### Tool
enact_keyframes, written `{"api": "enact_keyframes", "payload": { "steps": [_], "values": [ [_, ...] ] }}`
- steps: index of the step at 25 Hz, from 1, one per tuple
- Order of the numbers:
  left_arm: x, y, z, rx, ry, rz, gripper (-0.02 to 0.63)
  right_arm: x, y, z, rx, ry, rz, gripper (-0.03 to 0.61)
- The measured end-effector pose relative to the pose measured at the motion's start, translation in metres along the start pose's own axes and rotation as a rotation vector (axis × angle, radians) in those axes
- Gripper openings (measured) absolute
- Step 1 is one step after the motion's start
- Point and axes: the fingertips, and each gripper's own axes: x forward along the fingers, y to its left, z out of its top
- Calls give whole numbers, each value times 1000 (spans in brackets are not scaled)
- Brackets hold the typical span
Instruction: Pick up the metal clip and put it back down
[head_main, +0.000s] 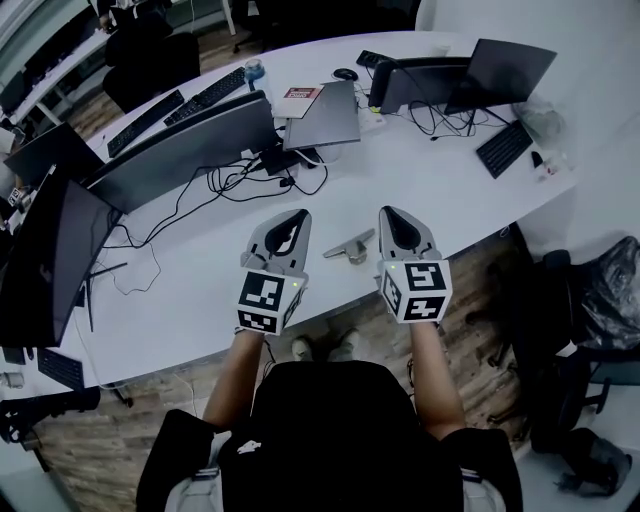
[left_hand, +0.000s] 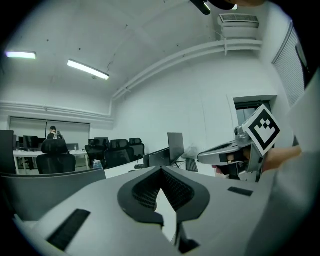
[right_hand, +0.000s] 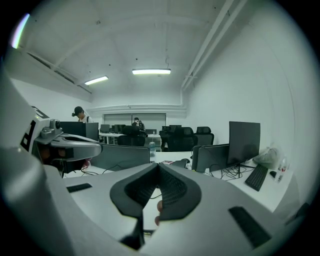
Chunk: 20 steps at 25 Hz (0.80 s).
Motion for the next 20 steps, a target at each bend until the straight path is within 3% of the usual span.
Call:
{"api": "enact_keyframes", "payload": {
  "steps": [8, 13, 20],
  "values": [
    [-10, 4, 35, 72, -64, 4, 9, -10, 3, 30, -32, -57, 14, 25],
    [-25, 9, 65, -52, -136, -7, 9, -20, 1, 49, -39, -94, 15, 25],
    [-41, 11, 97, -15, -198, 21, 9, -34, -3, 72, -49, -140, 10, 25]
  ]
}}
